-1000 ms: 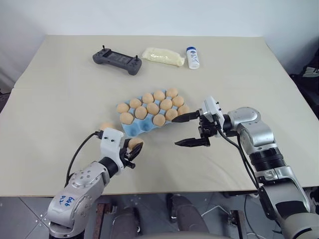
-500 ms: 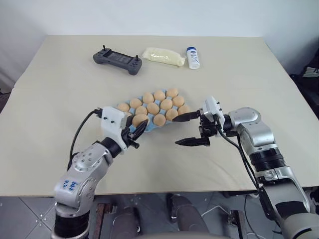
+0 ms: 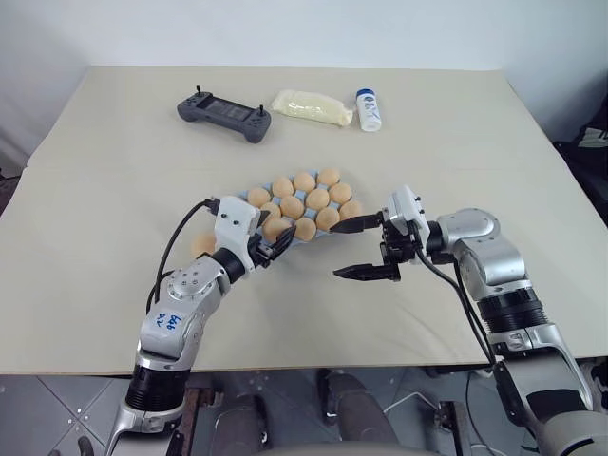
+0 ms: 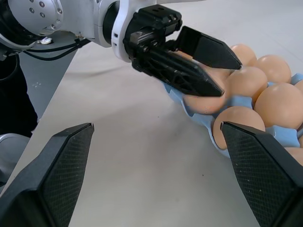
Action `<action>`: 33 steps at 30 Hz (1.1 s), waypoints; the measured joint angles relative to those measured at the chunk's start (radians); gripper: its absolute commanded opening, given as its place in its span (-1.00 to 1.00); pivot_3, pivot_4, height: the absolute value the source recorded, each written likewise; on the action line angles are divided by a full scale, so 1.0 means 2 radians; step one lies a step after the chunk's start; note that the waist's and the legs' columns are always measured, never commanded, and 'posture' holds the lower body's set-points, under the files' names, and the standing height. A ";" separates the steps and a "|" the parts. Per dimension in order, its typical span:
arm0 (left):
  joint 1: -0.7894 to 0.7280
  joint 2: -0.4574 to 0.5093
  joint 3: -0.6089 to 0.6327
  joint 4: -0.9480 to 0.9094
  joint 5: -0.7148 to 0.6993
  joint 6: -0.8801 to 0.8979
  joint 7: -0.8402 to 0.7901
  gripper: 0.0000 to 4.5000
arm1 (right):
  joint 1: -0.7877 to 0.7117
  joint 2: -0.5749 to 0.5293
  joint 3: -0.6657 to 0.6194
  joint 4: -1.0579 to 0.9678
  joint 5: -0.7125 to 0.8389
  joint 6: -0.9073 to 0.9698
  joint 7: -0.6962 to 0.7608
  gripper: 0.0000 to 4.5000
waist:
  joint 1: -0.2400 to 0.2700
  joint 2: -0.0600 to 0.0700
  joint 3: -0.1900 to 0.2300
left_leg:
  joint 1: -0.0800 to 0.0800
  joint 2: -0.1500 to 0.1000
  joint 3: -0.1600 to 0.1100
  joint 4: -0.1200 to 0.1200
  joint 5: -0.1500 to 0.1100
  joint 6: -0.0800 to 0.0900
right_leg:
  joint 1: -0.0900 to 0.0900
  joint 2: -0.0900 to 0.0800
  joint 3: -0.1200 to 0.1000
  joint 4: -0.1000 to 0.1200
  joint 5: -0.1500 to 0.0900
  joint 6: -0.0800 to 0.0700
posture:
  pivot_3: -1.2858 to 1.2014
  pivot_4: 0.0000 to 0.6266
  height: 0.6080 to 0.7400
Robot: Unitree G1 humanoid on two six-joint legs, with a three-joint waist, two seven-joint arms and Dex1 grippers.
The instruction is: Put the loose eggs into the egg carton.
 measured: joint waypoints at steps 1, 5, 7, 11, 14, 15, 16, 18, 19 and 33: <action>0.000 0.000 -0.001 -0.002 0.000 0.001 -0.002 0.98 | 0.000 0.000 0.000 -0.001 0.000 0.000 0.000 1.00 | 0.000 0.000 0.000 | 0.000 0.000 0.000 0.000 0.000 0.000 | 0.000 0.000 0.000 0.000 0.000 0.000 | 0.03 -0.52 1.00; 0.001 0.000 -0.001 -0.028 -0.006 0.013 -0.007 0.98 | 0.001 0.000 0.000 -0.003 0.000 0.002 -0.002 1.00 | 0.000 0.000 0.000 | 0.000 0.000 0.000 0.000 0.000 0.000 | 0.000 0.000 0.000 0.000 0.000 0.000 | 0.03 -0.52 1.00; 0.002 0.002 0.001 -0.040 -0.006 0.016 -0.007 0.98 | 0.000 0.000 0.000 -0.004 0.000 0.002 -0.002 1.00 | 0.000 0.000 0.000 | 0.000 0.000 0.000 0.000 0.000 0.000 | 0.000 0.000 0.000 0.000 0.000 0.000 | 0.03 -0.52 1.00; 0.053 0.028 0.042 -0.112 -0.019 0.029 -0.008 0.98 | 0.001 0.000 0.000 -0.005 0.001 0.002 -0.003 1.00 | -0.003 0.000 0.000 | 0.000 0.001 0.000 0.000 0.000 -0.001 | 0.000 0.000 0.000 0.000 0.000 0.000 | 0.03 -0.52 1.00; 0.121 0.045 0.085 -0.157 -0.041 0.043 -0.015 0.98 | 0.000 -0.001 0.000 -0.004 0.002 0.002 -0.002 1.00 | -0.002 0.000 0.000 | 0.000 0.002 0.000 -0.001 -0.001 -0.001 | 0.000 0.000 0.000 0.000 -0.001 -0.001 | 0.03 -0.52 1.00; 0.144 0.049 0.101 -0.167 -0.045 0.045 -0.017 0.98 | 0.000 -0.001 0.000 -0.003 0.003 0.002 -0.001 1.00 | -0.002 0.000 0.000 | 0.000 0.002 0.000 -0.001 -0.001 -0.001 | -0.001 0.000 0.000 0.000 -0.001 -0.002 | 0.03 -0.52 1.00; 0.165 0.056 0.119 -0.173 -0.048 0.045 -0.017 0.98 | 0.000 0.000 0.000 -0.003 0.003 0.001 0.000 1.00 | -0.001 0.000 0.000 | 0.000 0.002 -0.001 -0.001 -0.001 -0.001 | -0.001 0.000 0.000 0.000 -0.002 -0.004 | 0.03 -0.52 1.00; 0.196 0.065 0.150 -0.178 -0.050 0.045 -0.019 0.98 | 0.000 0.001 0.000 -0.002 0.005 0.000 0.002 1.00 | -0.002 0.000 0.000 | 0.000 0.001 -0.001 0.000 -0.001 -0.001 | 0.000 -0.001 0.000 0.000 -0.004 -0.007 | 0.03 -0.52 1.00; 0.212 0.066 0.169 -0.182 -0.056 0.045 -0.021 0.98 | -0.001 0.002 0.000 0.000 0.006 0.000 0.003 1.00 | -0.002 0.000 0.000 | 0.000 0.001 0.000 0.000 -0.001 -0.001 | 0.000 -0.001 0.000 0.000 -0.004 -0.008 | 0.03 -0.52 1.00; 0.293 0.075 0.283 -0.184 -0.092 0.042 -0.035 0.98 | -0.016 0.009 -0.002 0.024 0.020 -0.011 0.026 1.00 | -0.002 0.000 0.000 | 0.000 0.000 0.000 -0.001 -0.001 0.000 | 0.000 -0.004 -0.001 -0.001 -0.004 -0.008 | 0.03 -0.52 1.00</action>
